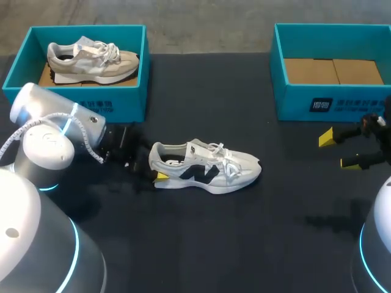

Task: Take the shoe out of the shoebox, open the shoe tongue, remove and reinsert the insole, then place the shoe into the shoebox

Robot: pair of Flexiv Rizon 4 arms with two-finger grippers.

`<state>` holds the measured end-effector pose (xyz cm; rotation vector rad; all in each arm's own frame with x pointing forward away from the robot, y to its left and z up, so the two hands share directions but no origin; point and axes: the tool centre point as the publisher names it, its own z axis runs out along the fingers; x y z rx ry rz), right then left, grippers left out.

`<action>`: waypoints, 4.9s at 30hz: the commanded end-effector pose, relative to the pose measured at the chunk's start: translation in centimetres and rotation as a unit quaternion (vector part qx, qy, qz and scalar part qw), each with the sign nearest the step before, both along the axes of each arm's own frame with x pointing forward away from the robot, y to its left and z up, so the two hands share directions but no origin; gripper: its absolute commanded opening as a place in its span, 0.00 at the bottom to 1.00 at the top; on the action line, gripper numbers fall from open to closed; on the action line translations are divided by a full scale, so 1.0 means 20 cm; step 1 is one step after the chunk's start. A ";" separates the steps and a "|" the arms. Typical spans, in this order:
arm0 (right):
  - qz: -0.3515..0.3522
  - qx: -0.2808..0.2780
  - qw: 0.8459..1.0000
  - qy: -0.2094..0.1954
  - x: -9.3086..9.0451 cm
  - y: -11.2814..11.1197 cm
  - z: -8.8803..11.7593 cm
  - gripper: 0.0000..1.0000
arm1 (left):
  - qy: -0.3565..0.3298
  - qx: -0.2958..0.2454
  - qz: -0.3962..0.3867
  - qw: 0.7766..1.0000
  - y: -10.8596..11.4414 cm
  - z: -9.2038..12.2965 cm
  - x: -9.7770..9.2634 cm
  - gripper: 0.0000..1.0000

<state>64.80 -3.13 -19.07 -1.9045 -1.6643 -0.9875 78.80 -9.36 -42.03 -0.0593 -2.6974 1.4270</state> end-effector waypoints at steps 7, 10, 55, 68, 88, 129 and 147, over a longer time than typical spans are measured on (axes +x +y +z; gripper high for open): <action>-0.067 -0.020 0.996 -0.061 -0.02 0.06 0.02 1.00 | 0.001 0.002 -0.001 1.000 -0.01 -0.03 0.00 0.00; -0.095 -0.036 0.992 -0.080 0.01 0.15 0.02 1.00 | 0.001 0.002 -0.001 1.000 -0.01 -0.03 0.00 0.00; -0.109 -0.105 0.986 -0.076 0.12 0.49 -0.05 1.00 | 0.001 0.002 -0.001 1.000 -0.01 -0.03 0.00 0.00; -0.112 -0.132 0.983 -0.064 0.14 0.54 -0.05 1.00 | 0.001 0.002 -0.001 1.000 -0.01 -0.03 0.00 0.00; -0.102 -0.267 0.958 -0.022 0.28 0.78 0.01 1.00 | 0.001 0.002 -0.001 1.000 -0.01 -0.03 0.00 0.00; -0.103 -0.370 0.923 0.030 0.33 1.22 -0.37 1.00 | 0.001 0.002 -0.001 1.000 -0.01 -0.03 0.00 0.00; -0.090 -0.397 0.913 0.032 0.34 1.24 -0.43 1.00 | 0.001 0.002 -0.001 1.000 -0.01 -0.03 0.00 0.00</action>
